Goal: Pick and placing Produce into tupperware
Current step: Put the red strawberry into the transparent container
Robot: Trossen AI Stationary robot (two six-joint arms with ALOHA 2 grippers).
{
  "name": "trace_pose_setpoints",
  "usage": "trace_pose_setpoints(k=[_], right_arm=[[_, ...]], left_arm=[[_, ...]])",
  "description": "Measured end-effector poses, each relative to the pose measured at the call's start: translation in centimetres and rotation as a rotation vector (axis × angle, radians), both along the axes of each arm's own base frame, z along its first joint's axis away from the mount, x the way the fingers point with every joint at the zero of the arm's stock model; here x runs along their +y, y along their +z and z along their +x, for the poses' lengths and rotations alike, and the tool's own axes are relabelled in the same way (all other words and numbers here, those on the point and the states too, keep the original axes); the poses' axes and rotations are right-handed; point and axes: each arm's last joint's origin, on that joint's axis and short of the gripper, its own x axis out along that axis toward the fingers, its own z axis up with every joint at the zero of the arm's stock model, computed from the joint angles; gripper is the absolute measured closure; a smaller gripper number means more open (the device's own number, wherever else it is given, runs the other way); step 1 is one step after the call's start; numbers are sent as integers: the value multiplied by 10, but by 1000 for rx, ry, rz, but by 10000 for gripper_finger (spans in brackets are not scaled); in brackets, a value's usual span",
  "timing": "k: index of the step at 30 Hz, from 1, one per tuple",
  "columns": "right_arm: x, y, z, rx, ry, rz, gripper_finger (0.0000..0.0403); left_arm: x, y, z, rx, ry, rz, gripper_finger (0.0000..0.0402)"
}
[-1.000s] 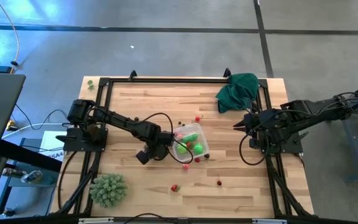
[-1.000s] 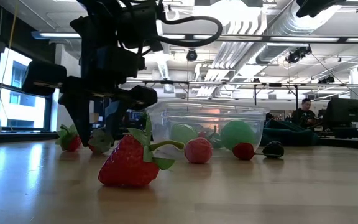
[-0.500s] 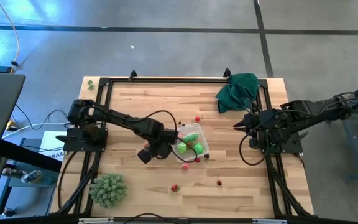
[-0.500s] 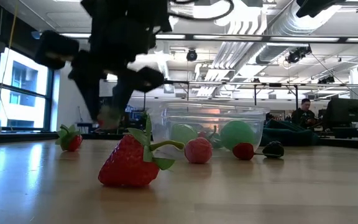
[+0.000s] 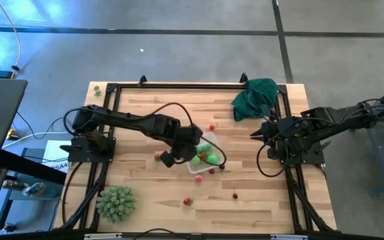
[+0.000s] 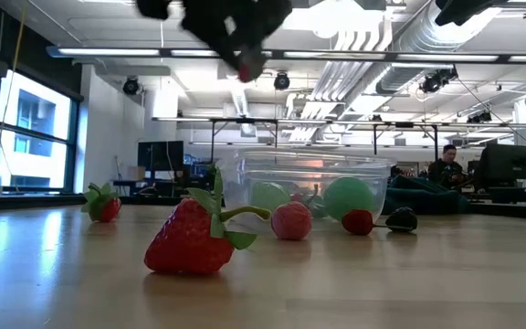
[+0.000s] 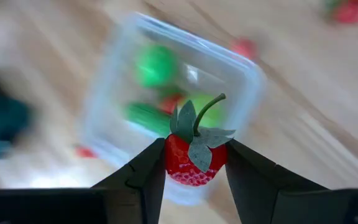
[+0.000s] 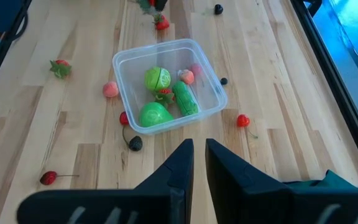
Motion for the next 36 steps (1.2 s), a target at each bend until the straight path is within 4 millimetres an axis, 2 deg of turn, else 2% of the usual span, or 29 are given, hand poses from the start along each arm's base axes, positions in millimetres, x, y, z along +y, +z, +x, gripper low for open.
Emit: trace_pose_setpoints(k=[4,7,16,20,26,36], right_arm=[[0,0,0,0,0,0,371],[0,0,0,0,0,0,371],[0,0,0,-1,0,0,371],[0,0,0,0,0,0,371],[0,0,0,0,0,0,371],[0,0,0,1,0,0,371]], left_arm=[[6,21,12,-165,55,75,258],[15,23,16,-218,71,35,259],[41,-33,31,16,148,-32,259],[43,-65,40,112,147,-53,259],[43,-94,49,186,144,-58,259],[43,-105,50,227,152,-61,259]])
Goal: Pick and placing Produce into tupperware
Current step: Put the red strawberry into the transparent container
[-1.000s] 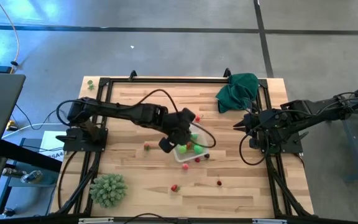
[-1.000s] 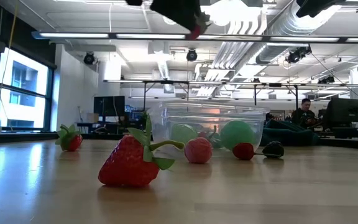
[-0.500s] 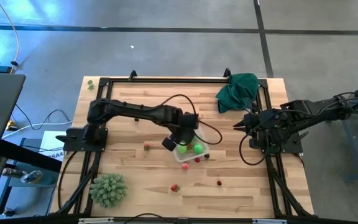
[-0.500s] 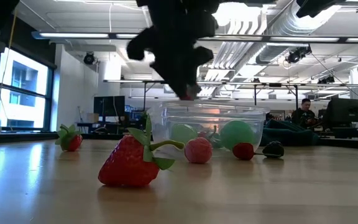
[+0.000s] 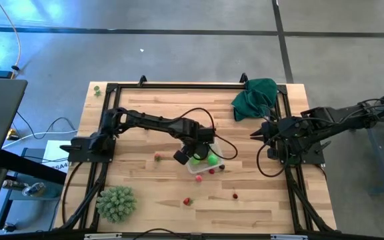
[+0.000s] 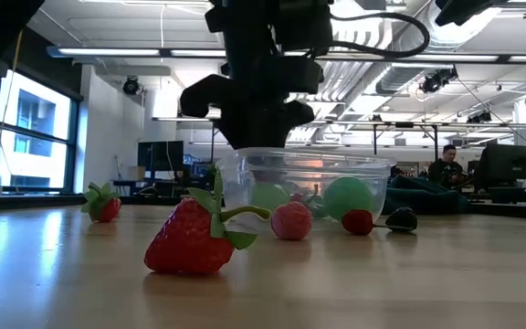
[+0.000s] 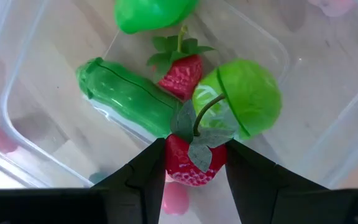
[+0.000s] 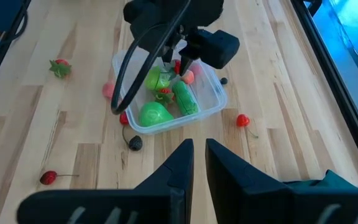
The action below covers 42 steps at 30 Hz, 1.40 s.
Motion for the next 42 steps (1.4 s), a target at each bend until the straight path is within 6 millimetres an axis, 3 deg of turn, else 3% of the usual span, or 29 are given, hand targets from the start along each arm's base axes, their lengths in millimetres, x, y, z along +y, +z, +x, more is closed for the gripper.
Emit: trace_pose_setpoints(k=[14,30,36,42], right_arm=[[0,0,0,-1,0,0,371],[0,0,0,-1,0,0,371],[0,0,0,-1,0,0,371],[0,0,0,-1,0,1,371]], left_arm=[[0,-1,3,-25,19,-5,257],[-1,0,2,-13,41,-40,175],[-3,28,0,37,65,-104,186],[-3,80,-7,82,152,-106,210]])
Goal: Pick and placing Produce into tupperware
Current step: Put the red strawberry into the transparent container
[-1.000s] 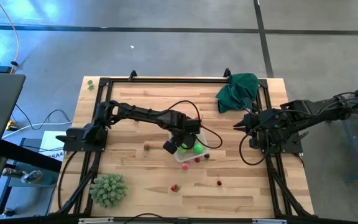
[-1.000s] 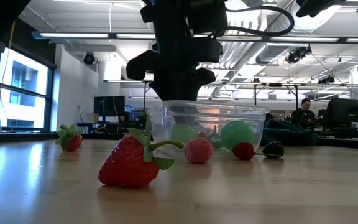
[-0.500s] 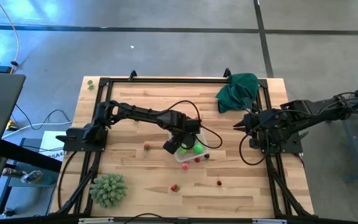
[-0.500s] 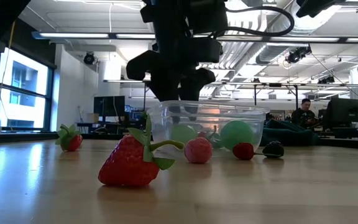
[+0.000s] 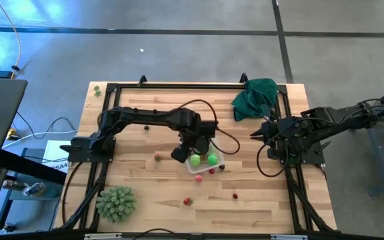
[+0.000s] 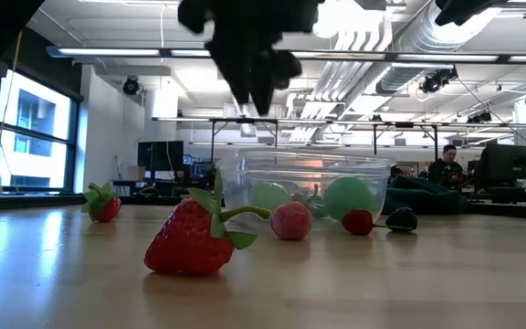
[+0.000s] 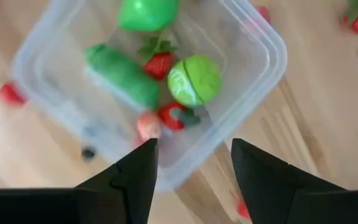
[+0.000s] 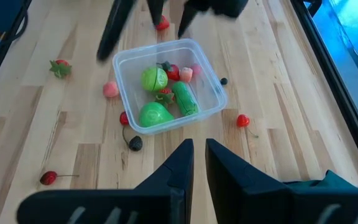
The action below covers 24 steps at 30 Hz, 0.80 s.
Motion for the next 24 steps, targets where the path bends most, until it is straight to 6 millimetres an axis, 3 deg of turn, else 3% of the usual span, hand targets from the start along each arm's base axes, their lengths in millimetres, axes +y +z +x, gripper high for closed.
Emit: trace_pose_setpoints(k=[5,12,19,24], right_arm=[[0,0,0,0,0,0,371],[0,0,0,1,0,-1,371],[0,0,0,1,0,-1,371],[0,0,0,0,0,0,371]], left_arm=[[1,32,-13,64,120,54,225],[0,50,-28,39,120,103,235],[-4,60,-82,85,232,147,236],[-14,46,-131,67,206,186,236]])
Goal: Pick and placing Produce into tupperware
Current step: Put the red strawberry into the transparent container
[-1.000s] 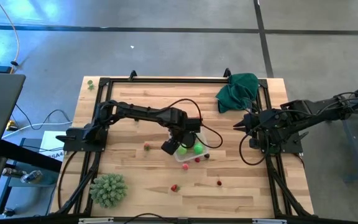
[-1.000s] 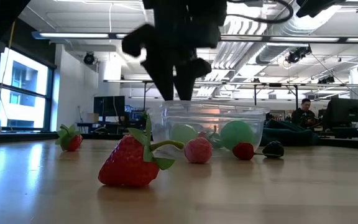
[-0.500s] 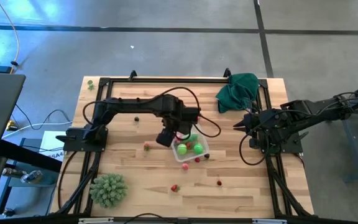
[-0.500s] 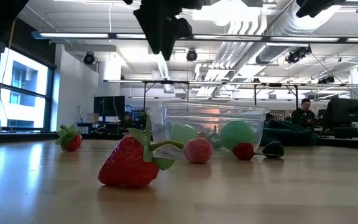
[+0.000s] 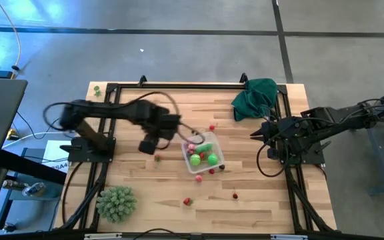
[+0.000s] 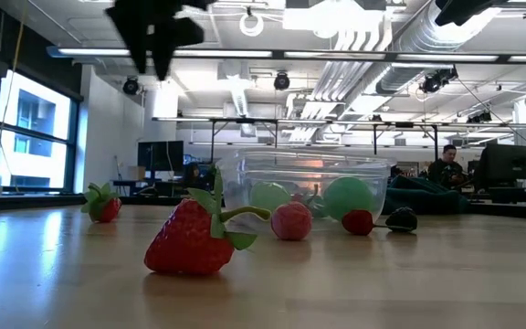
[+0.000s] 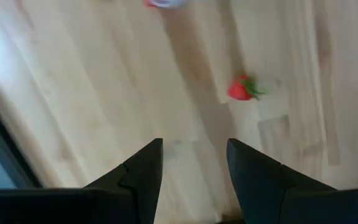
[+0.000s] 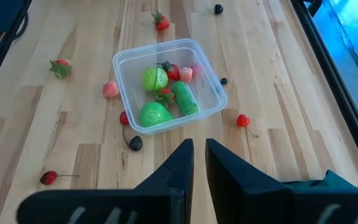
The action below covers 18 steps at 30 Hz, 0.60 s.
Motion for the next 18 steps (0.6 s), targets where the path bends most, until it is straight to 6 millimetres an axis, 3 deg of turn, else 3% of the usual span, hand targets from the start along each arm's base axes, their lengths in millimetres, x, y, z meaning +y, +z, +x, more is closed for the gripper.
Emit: trace_pose_setpoints(k=[5,8,12,18], right_arm=[[0,0,0,0,-1,0,371],[0,0,0,-1,0,0,371],[0,0,0,0,0,0,371],[0,0,0,0,0,0,371]], left_arm=[[-7,-39,-34,-200,-58,-136,236],[-4,-64,-45,-306,7,-180,236],[2,-92,-57,-273,349,-242,236],[2,-108,-64,-190,909,-360,236]])
